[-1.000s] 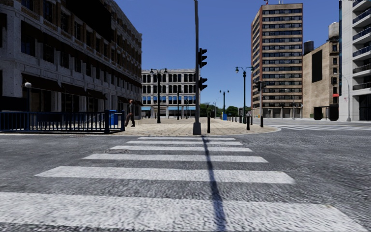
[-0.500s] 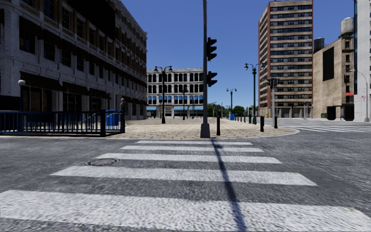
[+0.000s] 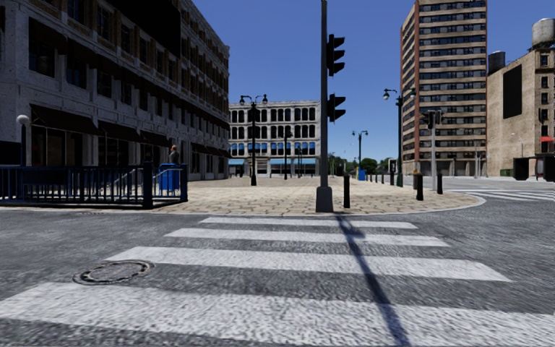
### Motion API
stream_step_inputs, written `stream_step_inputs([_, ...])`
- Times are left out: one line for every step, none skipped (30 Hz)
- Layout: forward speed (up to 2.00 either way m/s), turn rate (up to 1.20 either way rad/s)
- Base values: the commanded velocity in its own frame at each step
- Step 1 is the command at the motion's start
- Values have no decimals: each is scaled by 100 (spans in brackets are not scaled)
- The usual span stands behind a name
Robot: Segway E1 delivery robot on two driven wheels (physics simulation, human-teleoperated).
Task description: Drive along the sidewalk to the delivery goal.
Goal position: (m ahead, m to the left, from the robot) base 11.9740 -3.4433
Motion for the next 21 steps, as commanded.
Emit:
stream_step_inputs([200,25])
stream_step_inputs([200,25])
stream_step_inputs([200,23])
stream_step_inputs([200,23])
stream_step_inputs([200,22])
stream_step_inputs([200,21])
stream_step_inputs([200,16])
stream_step_inputs([200,0])
stream_step_inputs([200,0])
stream_step_inputs([200,0])
stream_step_inputs([200,0])
stream_step_inputs([200,0])
stream_step_inputs([200,0])
stream_step_inputs([200,0])
stream_step_inputs([200,0])
stream_step_inputs([200,0])
stream_step_inputs([200,0])
stream_step_inputs([200,0])
stream_step_inputs([200,0])
stream_step_inputs([200,0])
stream_step_inputs([200,0])
